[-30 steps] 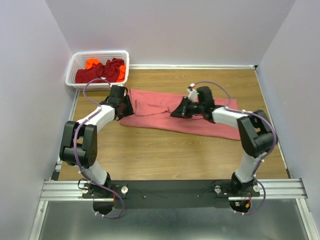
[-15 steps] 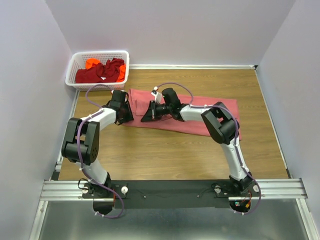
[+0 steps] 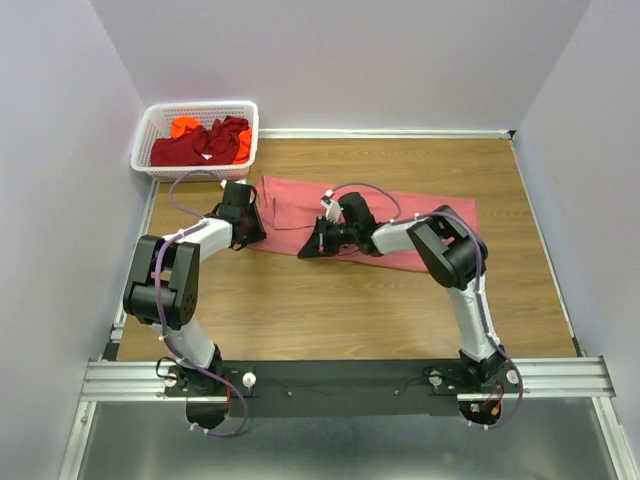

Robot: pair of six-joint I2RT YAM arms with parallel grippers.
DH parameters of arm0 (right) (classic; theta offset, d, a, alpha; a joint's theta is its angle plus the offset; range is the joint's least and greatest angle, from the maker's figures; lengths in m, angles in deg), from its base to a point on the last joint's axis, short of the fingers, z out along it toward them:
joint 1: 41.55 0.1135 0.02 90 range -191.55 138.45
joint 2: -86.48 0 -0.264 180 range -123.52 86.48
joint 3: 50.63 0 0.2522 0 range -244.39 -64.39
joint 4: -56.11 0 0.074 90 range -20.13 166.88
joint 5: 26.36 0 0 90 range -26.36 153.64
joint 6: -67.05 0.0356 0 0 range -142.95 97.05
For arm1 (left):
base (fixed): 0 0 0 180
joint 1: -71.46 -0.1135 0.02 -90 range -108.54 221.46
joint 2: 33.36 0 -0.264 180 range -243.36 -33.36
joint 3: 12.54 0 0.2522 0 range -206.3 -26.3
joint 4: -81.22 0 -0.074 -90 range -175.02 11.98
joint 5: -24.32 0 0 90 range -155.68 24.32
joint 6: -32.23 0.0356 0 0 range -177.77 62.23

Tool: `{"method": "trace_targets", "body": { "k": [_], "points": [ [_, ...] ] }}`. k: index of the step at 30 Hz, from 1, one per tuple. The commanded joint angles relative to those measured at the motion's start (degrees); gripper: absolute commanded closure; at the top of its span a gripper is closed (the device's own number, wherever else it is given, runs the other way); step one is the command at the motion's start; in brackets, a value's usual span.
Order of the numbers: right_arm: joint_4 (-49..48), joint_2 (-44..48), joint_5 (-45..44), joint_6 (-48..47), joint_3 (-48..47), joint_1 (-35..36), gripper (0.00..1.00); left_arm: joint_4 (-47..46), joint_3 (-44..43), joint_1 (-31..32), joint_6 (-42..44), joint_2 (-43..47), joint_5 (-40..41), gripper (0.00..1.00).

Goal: Fold and stack the t-shirts
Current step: Fold the tshirt

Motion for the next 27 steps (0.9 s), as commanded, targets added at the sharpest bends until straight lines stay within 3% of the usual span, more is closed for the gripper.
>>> {"method": "trace_targets", "body": {
  "k": [1, 11, 19, 22, 25, 27],
  "points": [
    [3.59, 3.24, -3.2, -3.13, 8.53, -3.89, 0.99, 4.21, 3.2, -1.01, -0.35, -2.17, 3.08, 0.65],
    [3.31, 18.8, 1.37, -8.48, 26.91, -19.0, 0.99, 4.47, 3.03, -1.36, -0.08, -1.82, 3.26, 0.65],
    [12.71, 36.29, -1.43, -12.8, 41.77, -31.66, 0.99, 5.09, 1.89, -1.36, 0.62, -1.47, 3.26, 0.64],
    [22.6, 43.48, -4.07, -16.66, 38.9, -32.29, 0.99, 6.14, 0.57, -1.27, 1.5, -0.86, 4.14, 0.6],
    [32.28, 49.03, -7.84, -20.0, 33.72, -32.2, 0.94, 7.8, -1.18, -1.27, 2.03, 0.99, 4.58, 0.47],
    [37.12, 50.98, -12.49, -21.15, 30.98, -32.2, 0.91, 8.69, -3.03, -1.27, 2.12, 2.48, 5.37, 0.32]
  ]
}}
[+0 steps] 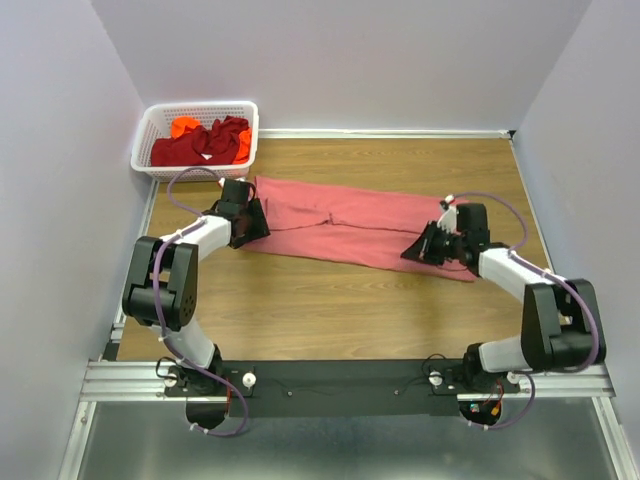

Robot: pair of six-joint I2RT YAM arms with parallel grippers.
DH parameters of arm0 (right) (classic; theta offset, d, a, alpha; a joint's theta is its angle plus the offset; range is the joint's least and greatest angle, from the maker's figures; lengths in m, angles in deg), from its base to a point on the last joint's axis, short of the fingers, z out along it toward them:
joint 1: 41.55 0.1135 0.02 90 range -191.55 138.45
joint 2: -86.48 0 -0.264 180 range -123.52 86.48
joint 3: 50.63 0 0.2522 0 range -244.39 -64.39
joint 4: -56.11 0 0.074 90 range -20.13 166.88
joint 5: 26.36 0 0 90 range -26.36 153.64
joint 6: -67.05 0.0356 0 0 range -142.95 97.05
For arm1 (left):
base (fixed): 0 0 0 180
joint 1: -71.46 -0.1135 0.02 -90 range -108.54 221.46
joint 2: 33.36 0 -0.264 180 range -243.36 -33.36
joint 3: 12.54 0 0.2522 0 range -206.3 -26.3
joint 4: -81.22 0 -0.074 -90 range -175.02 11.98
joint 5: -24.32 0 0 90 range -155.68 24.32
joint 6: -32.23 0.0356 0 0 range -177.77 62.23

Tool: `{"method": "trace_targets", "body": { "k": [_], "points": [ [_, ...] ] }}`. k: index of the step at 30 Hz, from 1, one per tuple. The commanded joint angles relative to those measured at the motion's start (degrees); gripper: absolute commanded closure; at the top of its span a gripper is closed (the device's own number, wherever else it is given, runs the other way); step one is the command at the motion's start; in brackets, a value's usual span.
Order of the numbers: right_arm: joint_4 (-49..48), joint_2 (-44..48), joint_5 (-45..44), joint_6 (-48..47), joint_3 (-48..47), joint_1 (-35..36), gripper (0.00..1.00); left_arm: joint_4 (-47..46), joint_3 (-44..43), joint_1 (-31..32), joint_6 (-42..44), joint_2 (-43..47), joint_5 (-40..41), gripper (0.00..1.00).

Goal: Fold and stack the t-shirts
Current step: Fold the tshirt

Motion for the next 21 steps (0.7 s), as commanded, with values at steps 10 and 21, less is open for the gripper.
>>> {"method": "trace_targets", "body": {
  "k": [10, 21],
  "points": [
    [24.32, -2.13, -28.51, -7.15, -16.95, 3.51, 0.48, 12.13, -16.43, 5.88, -2.08, 2.65, 5.02, 0.23],
    [27.94, -7.06, -35.99, -6.71, -18.8, 8.25, 0.44, 13.36, -32.43, 12.39, -2.25, -15.89, 6.87, 0.39]
  ]
}}
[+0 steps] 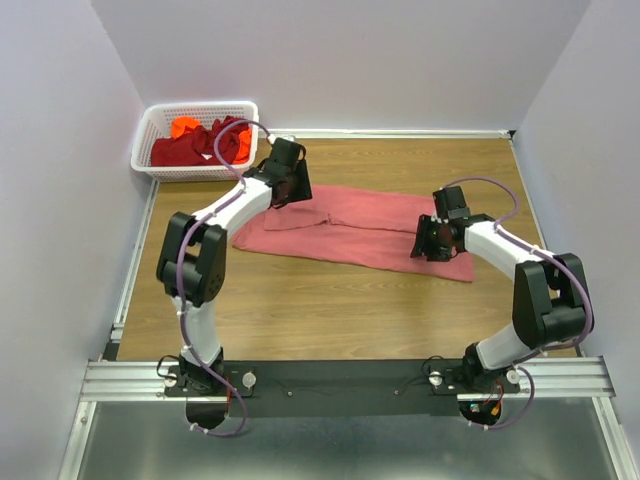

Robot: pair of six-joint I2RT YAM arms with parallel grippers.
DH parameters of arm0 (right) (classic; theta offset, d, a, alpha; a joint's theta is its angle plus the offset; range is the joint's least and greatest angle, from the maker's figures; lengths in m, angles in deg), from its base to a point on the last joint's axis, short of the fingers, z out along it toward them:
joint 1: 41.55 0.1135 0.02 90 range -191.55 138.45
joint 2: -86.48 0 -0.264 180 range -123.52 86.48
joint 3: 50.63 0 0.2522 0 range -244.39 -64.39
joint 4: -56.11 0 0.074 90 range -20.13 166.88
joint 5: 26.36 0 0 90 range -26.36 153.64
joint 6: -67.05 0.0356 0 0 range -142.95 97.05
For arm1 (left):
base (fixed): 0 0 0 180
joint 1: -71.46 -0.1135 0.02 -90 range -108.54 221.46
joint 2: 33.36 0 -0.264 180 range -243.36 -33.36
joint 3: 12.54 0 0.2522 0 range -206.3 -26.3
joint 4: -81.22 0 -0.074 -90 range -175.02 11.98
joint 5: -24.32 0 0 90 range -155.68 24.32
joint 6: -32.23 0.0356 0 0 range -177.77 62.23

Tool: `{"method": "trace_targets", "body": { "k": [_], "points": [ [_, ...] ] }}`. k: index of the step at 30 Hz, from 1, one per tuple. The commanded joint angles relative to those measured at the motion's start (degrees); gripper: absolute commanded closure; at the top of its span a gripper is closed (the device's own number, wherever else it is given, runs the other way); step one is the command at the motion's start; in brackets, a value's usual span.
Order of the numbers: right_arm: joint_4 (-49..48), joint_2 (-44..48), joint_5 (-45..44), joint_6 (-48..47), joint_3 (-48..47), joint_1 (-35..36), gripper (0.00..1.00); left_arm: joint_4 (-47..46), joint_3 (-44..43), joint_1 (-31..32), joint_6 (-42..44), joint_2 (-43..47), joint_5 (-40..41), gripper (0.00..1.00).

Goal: Fold and stack the t-shirts
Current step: Fold the tshirt

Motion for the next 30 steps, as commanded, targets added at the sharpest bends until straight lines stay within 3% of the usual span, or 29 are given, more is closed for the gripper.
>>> {"method": "trace_targets", "body": {
  "k": [1, 6, 17, 24, 30],
  "points": [
    [3.44, -1.77, -5.81, -0.11, -2.19, 2.03, 0.44, 2.61, -3.19, 0.0, -0.4, -6.41, 2.61, 0.4],
    [5.02, -3.97, -8.45, 1.21, -2.37, 4.84, 0.43, 3.05, -5.48, 0.53, 0.13, -12.83, 2.7, 0.41],
    [12.75, -4.41, -1.34, 4.02, 0.97, 13.53, 0.42, 4.98, -14.35, 2.11, 1.88, -23.55, -1.0, 0.41],
    [17.24, -8.53, 10.79, 4.2, -6.29, 33.37, 0.4, 9.98, -32.86, 2.37, 6.97, -33.65, -0.2, 0.35],
    [22.06, -12.5, 7.13, -0.81, -20.0, 38.33, 0.37, 11.22, -47.21, 2.37, 11.46, -38.86, -1.35, 0.23]
  ]
}}
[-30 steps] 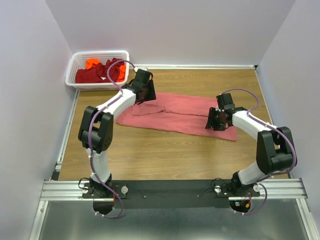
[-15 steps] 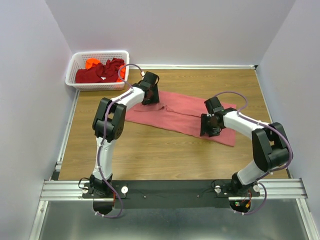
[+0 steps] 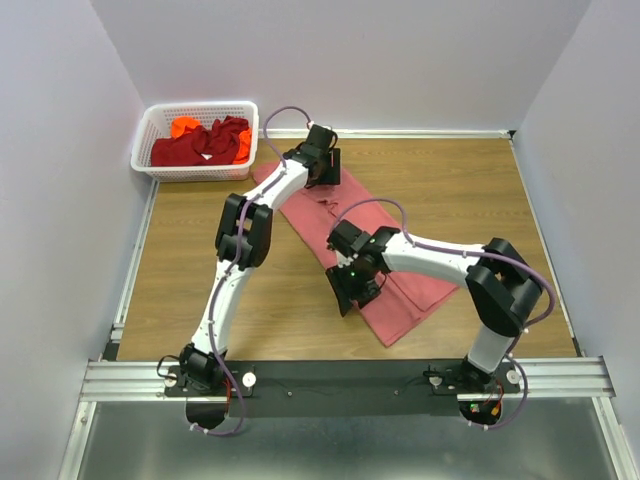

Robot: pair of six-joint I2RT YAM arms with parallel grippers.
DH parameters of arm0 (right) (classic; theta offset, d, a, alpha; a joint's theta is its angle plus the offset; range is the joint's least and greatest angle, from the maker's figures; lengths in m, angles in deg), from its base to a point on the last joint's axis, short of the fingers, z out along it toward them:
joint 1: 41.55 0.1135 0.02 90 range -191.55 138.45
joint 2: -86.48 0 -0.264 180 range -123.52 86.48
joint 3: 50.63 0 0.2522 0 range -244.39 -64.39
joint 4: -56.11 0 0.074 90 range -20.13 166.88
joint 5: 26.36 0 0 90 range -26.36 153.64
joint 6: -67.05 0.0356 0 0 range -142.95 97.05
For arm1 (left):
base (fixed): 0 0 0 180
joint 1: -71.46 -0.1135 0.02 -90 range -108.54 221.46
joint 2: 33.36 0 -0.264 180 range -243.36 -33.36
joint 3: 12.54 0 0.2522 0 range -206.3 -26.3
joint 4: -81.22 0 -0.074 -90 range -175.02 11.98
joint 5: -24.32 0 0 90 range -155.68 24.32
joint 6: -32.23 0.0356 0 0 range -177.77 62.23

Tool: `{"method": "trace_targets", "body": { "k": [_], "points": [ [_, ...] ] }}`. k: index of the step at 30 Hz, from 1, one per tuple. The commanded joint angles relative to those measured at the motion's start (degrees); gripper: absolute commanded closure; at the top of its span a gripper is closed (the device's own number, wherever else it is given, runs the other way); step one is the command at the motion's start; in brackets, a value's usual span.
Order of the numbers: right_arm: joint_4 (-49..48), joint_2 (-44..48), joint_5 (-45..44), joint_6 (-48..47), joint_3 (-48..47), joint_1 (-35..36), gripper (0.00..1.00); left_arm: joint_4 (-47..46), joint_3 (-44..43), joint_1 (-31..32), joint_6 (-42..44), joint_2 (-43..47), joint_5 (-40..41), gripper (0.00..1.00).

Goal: Fold and stack the t-shirts
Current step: Fold the tshirt

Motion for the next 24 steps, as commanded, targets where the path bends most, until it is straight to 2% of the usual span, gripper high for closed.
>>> {"method": "trace_targets", "body": {
  "k": [1, 3, 7, 12, 18, 24],
  "points": [
    [5.94, 0.09, -2.0, -2.87, -8.22, 0.25, 0.37, 3.29, -5.7, 0.14, 3.93, -1.77, -1.87, 0.2],
    [8.22, 1.23, -6.64, -3.57, -10.16, 0.25, 0.35, 0.92, -2.82, 0.14, 4.02, 2.78, -1.96, 0.16],
    [10.68, 5.01, -14.66, -6.64, -9.65, -0.18, 0.29, -1.72, 2.72, 0.49, 1.91, 11.58, -1.44, 0.15],
    [10.87, 8.09, -15.91, -8.67, -3.24, -5.44, 0.22, -1.55, 11.06, 1.46, -3.89, 20.2, 5.06, 0.15],
    [7.18, 8.01, -14.41, -9.28, 0.46, -12.12, 0.16, -1.28, 17.66, 2.86, -7.14, 21.1, 6.39, 0.18],
    [2.35, 5.64, -7.57, -10.34, 3.28, -15.57, 0.16, -1.37, 17.33, 4.01, -8.73, 16.45, 6.74, 0.2]
  ]
}}
